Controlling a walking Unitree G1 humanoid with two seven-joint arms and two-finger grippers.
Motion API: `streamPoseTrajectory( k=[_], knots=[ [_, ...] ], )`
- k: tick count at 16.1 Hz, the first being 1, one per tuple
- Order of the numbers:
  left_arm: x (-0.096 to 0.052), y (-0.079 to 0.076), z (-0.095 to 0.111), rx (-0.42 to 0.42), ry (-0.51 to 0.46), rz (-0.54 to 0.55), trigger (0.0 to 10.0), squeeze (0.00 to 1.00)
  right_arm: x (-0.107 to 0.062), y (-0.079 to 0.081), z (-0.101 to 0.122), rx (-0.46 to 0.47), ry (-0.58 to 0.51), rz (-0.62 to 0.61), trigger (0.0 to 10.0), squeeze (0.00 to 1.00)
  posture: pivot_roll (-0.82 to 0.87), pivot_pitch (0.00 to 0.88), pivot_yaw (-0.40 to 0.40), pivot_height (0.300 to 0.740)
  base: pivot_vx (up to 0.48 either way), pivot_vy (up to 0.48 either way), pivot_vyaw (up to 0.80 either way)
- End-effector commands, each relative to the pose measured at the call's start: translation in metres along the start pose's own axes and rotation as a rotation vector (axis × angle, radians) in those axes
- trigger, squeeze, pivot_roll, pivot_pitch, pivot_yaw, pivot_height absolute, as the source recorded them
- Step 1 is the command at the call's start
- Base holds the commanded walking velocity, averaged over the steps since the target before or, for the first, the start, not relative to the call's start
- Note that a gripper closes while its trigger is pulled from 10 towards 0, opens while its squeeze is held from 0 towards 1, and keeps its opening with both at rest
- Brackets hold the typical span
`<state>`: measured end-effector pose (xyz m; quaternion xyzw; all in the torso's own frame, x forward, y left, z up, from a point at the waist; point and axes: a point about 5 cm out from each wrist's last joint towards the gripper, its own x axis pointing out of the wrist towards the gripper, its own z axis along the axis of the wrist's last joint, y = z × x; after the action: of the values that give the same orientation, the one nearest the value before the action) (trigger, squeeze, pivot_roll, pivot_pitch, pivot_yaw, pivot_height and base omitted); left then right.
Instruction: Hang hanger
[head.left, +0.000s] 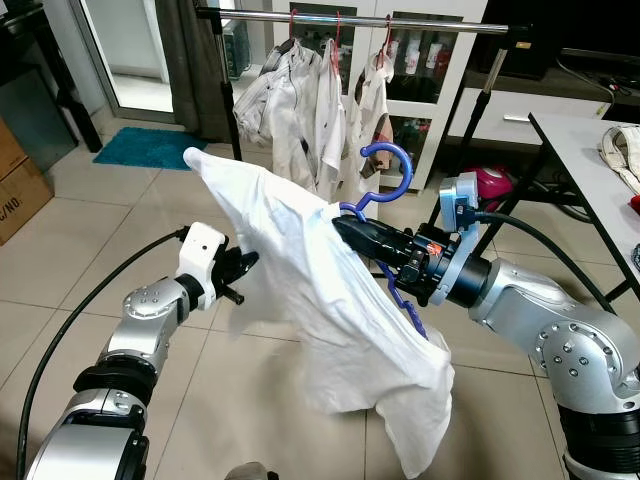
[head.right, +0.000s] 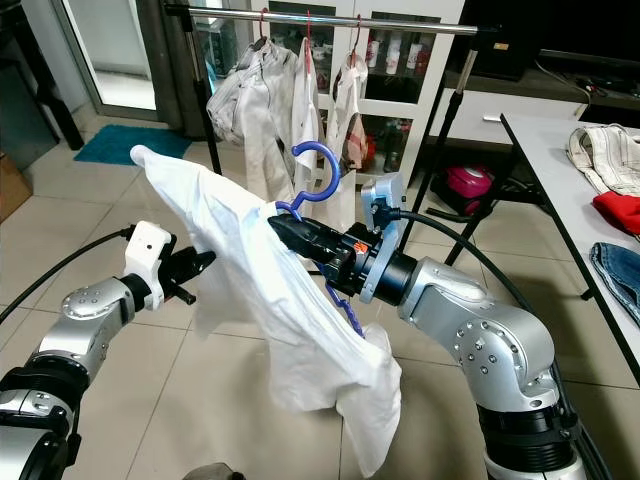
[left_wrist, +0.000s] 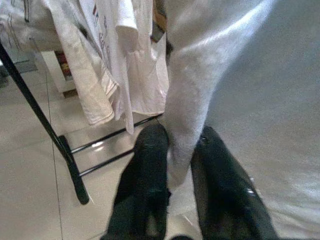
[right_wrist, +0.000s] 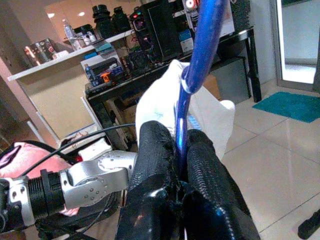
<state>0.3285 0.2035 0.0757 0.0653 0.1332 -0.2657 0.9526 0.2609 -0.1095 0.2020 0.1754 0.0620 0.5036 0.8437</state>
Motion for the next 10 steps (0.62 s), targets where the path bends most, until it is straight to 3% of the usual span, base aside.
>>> streamPoseTrajectory(
  k=[1,5,8,10],
  knots=[
    [0.002,0.004,0.006,0.004,-0.008,0.018,0.0,0.0,-0.002,0.002,0.006,-0.005,-0.02,0.018,10.0,0.0,-0.07,0.0,-0.009,0.74,0.0,0.0,0.0],
    [0.003,0.006,0.001,-0.046,0.006,0.045,0.0,0.0,-0.003,0.002,0.006,-0.022,-0.006,0.011,10.0,0.0,-0.08,0.0,-0.01,0.74,0.0,0.0,0.0],
    [0.0,0.01,-0.007,-0.128,0.026,0.107,0.0,0.0,-0.003,0.001,0.006,-0.036,-0.001,0.003,10.0,0.0,-0.08,0.0,-0.011,0.74,0.0,0.0,0.0],
    [-0.005,0.017,-0.017,-0.234,0.056,0.215,0.0,0.0,-0.003,0.0,0.007,-0.05,-0.005,-0.01,10.0,0.0,-0.08,0.0,-0.011,0.74,0.0,0.0,0.0]
  ],
)
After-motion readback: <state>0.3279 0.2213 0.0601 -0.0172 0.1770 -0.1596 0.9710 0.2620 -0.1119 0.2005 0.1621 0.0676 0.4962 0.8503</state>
